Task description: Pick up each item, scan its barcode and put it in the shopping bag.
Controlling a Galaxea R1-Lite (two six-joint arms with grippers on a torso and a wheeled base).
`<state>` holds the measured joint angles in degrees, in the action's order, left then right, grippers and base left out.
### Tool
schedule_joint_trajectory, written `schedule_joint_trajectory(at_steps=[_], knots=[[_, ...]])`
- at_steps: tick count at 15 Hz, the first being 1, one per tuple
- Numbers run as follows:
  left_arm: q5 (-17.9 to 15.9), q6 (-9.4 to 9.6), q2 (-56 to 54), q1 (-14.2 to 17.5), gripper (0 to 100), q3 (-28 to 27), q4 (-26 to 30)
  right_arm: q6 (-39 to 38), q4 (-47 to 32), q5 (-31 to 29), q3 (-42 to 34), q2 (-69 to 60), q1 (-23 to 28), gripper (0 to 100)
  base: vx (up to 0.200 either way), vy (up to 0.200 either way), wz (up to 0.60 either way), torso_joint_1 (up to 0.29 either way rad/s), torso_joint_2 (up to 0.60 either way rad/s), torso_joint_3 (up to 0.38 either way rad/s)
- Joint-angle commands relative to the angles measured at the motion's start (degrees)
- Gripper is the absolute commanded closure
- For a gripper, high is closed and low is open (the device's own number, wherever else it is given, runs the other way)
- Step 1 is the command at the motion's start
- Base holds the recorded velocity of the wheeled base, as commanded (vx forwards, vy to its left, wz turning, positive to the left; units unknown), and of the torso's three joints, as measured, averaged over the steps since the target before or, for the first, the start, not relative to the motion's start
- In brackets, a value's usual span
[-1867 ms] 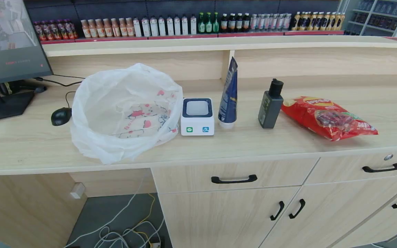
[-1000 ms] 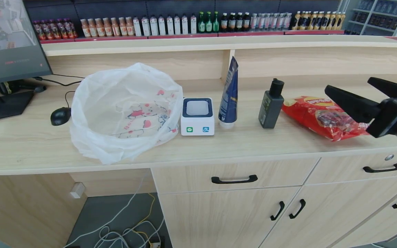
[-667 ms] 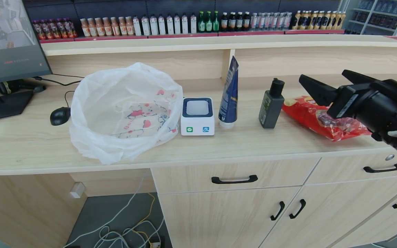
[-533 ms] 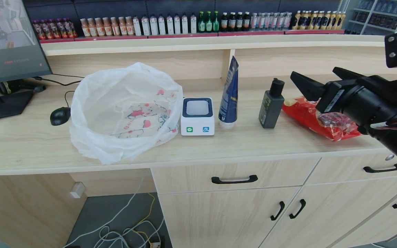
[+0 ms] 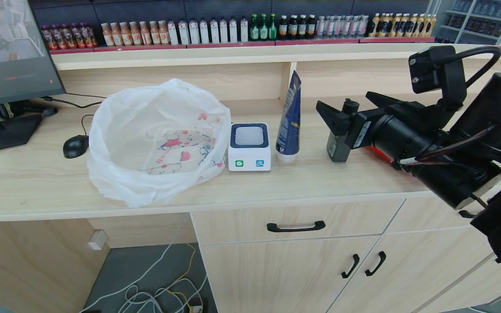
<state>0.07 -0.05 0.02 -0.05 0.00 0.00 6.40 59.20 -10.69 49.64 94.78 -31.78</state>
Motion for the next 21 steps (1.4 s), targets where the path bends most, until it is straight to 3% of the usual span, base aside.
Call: schedule_joint_trajectory(at_steps=[1, 6, 9, 12, 21], knots=[[0.0, -0.04, 0.0, 0.0, 0, 0.0, 0.0, 0.3, 0.0, 0.1, 0.4, 0.5, -0.9, 0, 0.000, 0.000, 0.00, 0.000, 0.00, 0.000], [0.0, -0.04, 0.0, 0.0, 0, 0.0, 0.0, -1.4, -2.4, -2.2, 3.9, 3.1, -5.0, 0, 0.000, 0.000, 0.00, 0.000, 0.00, 0.000], [0.0, -0.04, 0.0, 0.0, 0, 0.0, 0.0, -1.6, -2.9, -5.3, 8.6, 6.2, -4.9, 0, 0.000, 0.000, 0.00, 0.000, 0.00, 0.000], [0.0, -0.04, 0.0, 0.0, 0, 0.0, 0.0, -1.7, -8.8, -7.9, 12.9, 7.4, -4.3, 0, 0.000, 0.000, 0.00, 0.000, 0.00, 0.000], [0.0, -0.04, 0.0, 0.0, 0, 0.0, 0.0, -1.2, -9.5, -11.6, 25.4, 17.1, -3.7, 0, 0.000, 0.000, 0.00, 0.000, 0.00, 0.000]])
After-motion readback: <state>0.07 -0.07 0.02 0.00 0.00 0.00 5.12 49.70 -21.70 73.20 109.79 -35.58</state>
